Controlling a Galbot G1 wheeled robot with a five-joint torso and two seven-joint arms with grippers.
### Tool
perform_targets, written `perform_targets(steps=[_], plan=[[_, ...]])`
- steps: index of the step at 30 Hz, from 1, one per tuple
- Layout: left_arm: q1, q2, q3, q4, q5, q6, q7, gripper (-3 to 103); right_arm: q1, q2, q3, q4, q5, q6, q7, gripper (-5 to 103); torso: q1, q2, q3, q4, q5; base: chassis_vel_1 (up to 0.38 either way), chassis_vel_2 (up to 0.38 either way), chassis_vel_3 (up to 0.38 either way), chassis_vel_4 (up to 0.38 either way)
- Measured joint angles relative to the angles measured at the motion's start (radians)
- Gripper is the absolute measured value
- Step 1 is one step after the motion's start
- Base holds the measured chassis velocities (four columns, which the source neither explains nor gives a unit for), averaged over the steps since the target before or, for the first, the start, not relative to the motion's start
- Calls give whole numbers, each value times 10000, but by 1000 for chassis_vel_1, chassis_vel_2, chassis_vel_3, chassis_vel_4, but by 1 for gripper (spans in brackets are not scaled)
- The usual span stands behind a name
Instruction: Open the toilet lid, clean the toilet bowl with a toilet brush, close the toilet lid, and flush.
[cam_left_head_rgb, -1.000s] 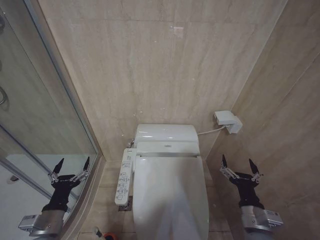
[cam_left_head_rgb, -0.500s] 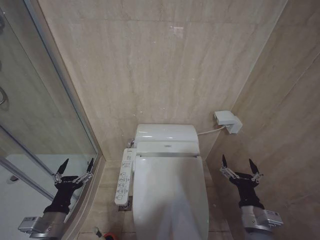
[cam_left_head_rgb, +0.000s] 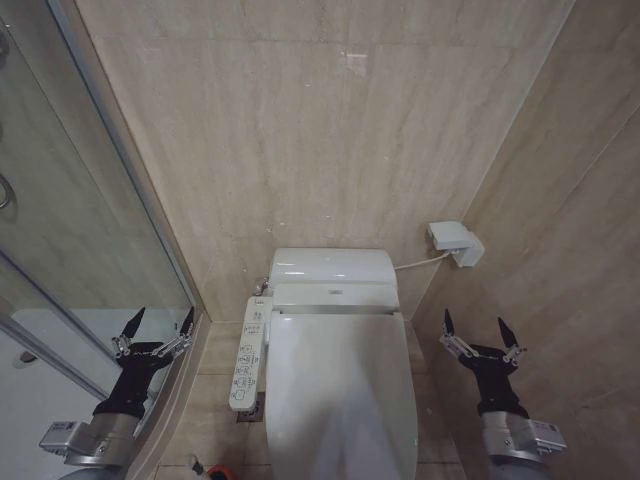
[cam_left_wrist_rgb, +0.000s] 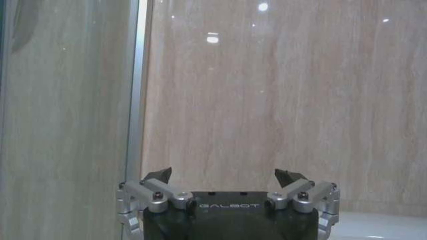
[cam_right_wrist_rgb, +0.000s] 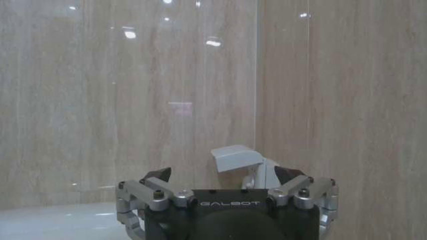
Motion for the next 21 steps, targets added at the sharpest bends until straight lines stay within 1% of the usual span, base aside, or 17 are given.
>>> perform_targets(steps=[21], plan=[[69, 10, -29, -48, 135, -29, 109, 100, 0, 0, 0, 0, 0, 0, 0, 100, 0, 0, 0, 0, 0, 0, 0, 0, 0]])
